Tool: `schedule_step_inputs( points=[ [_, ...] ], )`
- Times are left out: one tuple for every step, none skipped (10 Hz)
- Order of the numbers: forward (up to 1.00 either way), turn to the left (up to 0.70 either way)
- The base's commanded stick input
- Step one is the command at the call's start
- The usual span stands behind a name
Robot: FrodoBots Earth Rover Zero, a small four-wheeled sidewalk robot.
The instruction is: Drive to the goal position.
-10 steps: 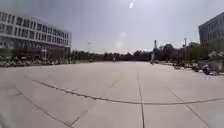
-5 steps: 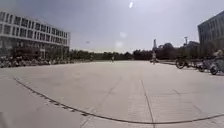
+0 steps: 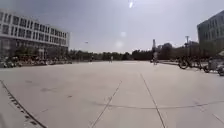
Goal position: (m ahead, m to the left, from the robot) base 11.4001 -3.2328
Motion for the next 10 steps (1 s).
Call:
schedule_step_inputs(
  points=[
    [1.00, -0.39],
    [1.00, -0.23],
    [1.00, 0.00],
    [1.00, 0.00],
    [1.00, 0.00],
    [1.00, -0.05],
    [1.00, -0.24],
    [1.00, -0.39],
    [1.00, -0.11],
    [1.00, -0.02]
  ],
)
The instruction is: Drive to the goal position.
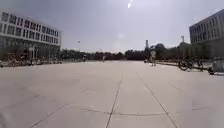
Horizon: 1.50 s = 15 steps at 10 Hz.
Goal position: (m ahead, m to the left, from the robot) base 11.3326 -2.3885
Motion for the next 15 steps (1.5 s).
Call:
schedule_step_inputs(
  points=[
    [1.00, 0.00],
    [1.00, 0.00],
    [1.00, 0.00],
    [1.00, -0.19],
    [1.00, -0.34],
    [1.00, -0.06],
    [1.00, 0.00],
    [1.00, 0.00],
    [1.00, 0.00],
    [1.00, 0.00],
    [1.00, 0.00],
    [1.00, 0.00],
    [1.00, 0.00],
    [1.00, 0.00],
    [1.00, 0.00]
  ],
)
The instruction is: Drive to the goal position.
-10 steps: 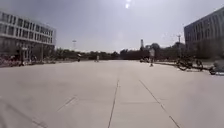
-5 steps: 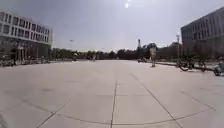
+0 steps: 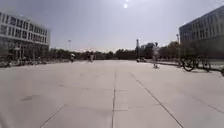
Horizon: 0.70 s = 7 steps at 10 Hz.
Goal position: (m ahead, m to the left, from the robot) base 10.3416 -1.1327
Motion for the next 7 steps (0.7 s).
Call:
schedule_step_inputs(
  points=[
    [1.00, 0.00],
    [1.00, 0.00],
    [1.00, 0.00],
    [1.00, 0.00],
    [1.00, 0.00],
    [1.00, 0.00],
    [1.00, -0.03]
  ],
)
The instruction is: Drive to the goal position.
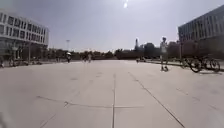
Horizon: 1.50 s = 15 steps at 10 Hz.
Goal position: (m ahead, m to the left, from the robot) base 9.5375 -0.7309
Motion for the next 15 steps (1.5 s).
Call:
schedule_step_inputs(
  points=[
    [1.00, -0.22],
    [1.00, -0.30],
    [1.00, 0.00],
    [1.00, 0.00],
    [1.00, 0.00],
    [1.00, 0.16],
    [1.00, 0.40],
    [1.00, 0.26],
    [1.00, 0.00],
    [1.00, 0.00],
    [1.00, 0.00],
    [1.00, 0.00],
    [1.00, 0.00],
    [1.00, 0.00],
    [1.00, 0.00]
  ],
)
